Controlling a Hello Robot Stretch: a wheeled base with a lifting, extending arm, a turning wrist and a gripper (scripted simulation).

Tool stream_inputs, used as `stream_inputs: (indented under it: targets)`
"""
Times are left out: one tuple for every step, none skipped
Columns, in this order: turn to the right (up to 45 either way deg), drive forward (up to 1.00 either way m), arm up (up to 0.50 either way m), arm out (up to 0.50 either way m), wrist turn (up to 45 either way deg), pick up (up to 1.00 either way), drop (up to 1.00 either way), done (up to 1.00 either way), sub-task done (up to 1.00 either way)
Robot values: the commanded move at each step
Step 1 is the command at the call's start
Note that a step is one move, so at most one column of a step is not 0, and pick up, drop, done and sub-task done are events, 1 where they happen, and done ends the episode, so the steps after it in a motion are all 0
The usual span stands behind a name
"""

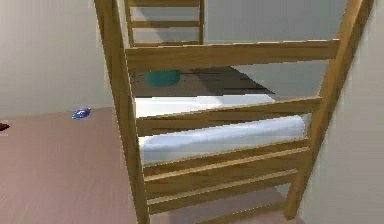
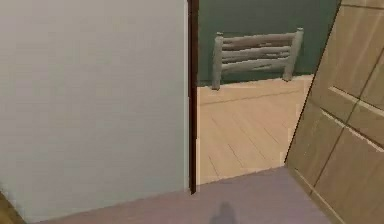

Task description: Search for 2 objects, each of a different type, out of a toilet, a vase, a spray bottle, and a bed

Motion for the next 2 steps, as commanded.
stream_inputs:
  targets:
    - [45.0,0.0,0.0,0.0,0.0,0.0,0.0,0.0,0.0]
    - [45.0,0.0,0.0,0.0,0.0,0.0,0.0,0.0,0.0]
